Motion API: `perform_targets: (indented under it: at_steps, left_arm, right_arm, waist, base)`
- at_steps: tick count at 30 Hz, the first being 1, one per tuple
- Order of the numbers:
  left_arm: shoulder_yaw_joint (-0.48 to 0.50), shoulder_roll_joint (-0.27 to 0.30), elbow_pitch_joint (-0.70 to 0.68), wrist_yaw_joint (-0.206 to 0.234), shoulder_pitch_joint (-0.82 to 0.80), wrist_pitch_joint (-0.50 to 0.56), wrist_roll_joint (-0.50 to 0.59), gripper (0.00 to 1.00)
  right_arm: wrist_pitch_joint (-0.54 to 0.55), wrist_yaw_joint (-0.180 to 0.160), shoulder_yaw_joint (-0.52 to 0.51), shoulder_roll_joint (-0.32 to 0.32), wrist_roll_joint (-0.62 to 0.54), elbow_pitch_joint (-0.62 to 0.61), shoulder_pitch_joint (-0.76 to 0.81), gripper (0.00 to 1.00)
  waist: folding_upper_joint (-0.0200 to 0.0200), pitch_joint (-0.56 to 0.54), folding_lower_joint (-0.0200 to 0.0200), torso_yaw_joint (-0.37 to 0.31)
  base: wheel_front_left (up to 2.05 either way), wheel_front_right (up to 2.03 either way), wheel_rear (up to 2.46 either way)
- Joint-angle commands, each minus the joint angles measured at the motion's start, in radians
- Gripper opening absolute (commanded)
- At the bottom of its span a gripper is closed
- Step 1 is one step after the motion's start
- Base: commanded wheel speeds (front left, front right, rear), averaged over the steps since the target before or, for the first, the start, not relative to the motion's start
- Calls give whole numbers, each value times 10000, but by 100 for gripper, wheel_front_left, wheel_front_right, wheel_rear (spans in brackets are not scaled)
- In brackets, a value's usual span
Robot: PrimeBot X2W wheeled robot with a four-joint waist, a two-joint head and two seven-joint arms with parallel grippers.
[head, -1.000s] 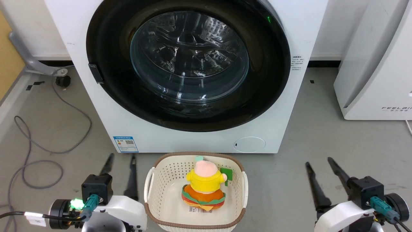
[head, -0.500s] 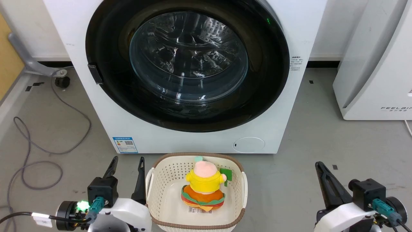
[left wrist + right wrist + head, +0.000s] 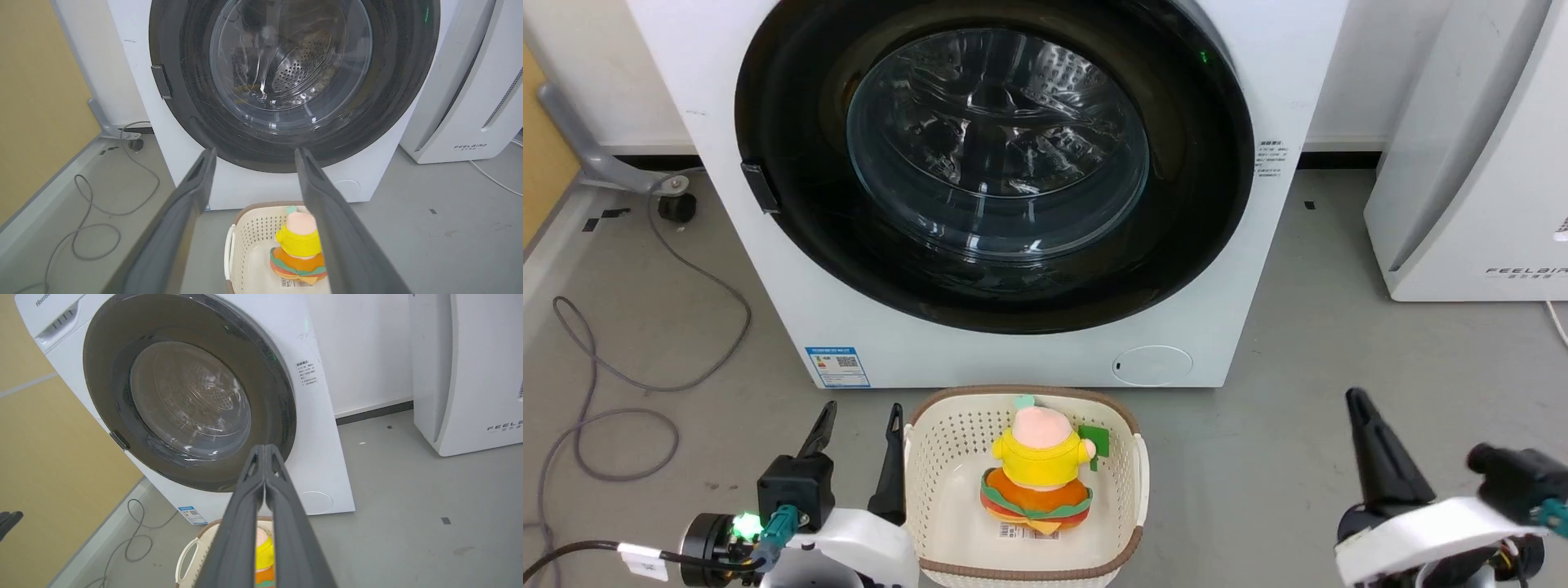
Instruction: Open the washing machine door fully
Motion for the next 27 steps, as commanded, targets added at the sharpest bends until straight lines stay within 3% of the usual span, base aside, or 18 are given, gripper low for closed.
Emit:
perform_targets:
  at_steps: [1,15,27]
  left_arm:
    - [-74,5,94,48,-145,-121,-78,100]
    - [-234,5,147,158,-440,-414,-177,100]
    - [-417,5,86,284,-887,-707,-261,100]
  right_arm:
    - [-112,-2,-75,-2,804,-24,-269,0]
    - [-289,-3,-444,-410,3950,549,-1539,0]
    - [-359,-4,309,-1733,6757,2183,-4127,0]
  waist:
    - [-1,26,0,2]
    - [-1,427,0,60]
    - [-1,1178,0,198]
  base:
    - [0,0,0]
    - [0,0,0]
    - [0,0,0]
